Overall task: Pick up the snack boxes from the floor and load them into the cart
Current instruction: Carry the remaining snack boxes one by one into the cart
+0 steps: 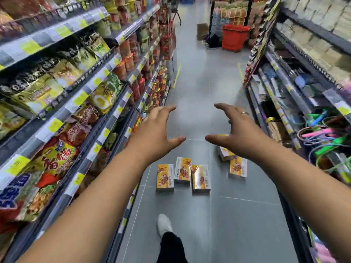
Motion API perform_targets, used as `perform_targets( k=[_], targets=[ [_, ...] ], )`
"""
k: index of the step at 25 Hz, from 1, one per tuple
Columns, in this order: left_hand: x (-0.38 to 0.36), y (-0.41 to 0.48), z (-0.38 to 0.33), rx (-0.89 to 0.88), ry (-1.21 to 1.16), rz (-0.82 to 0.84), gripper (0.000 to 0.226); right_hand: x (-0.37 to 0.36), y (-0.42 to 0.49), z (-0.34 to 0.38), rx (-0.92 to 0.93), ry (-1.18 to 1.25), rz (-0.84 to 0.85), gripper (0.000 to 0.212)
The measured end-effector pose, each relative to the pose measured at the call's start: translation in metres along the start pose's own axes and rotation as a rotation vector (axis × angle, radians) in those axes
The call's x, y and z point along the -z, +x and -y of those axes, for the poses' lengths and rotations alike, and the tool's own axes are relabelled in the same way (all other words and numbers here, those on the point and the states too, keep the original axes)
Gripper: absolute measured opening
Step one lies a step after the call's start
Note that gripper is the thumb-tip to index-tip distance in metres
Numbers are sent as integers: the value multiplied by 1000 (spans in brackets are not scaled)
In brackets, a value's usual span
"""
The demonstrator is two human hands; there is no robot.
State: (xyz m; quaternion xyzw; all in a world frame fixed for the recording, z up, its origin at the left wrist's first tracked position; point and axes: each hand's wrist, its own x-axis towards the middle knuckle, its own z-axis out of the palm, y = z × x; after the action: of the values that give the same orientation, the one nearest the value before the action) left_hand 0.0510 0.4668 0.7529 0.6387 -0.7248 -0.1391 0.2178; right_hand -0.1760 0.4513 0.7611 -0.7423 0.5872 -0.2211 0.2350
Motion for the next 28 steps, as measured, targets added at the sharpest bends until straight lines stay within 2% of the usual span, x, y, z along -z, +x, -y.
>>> perform_targets(
  k=[5,10,14,21,28],
  targets=[
    [-49,115,56,8,-60,101,80,-48,115,-36,-67,-49,60,92],
    [-110,237,105,-22,-98,231,77,-89,229,-83,-214,-50,26,96],
    [-194,302,137,-4,-115,358,81,-144,288,-155,-310,-50,34,94],
    [-408,336,213,275,-223,460,80,-291,344,-329,-504,-49,147,85],
    [-630,286,313,546,-256,614,76,-472,365,-502,-604,-61,347,90]
  ],
)
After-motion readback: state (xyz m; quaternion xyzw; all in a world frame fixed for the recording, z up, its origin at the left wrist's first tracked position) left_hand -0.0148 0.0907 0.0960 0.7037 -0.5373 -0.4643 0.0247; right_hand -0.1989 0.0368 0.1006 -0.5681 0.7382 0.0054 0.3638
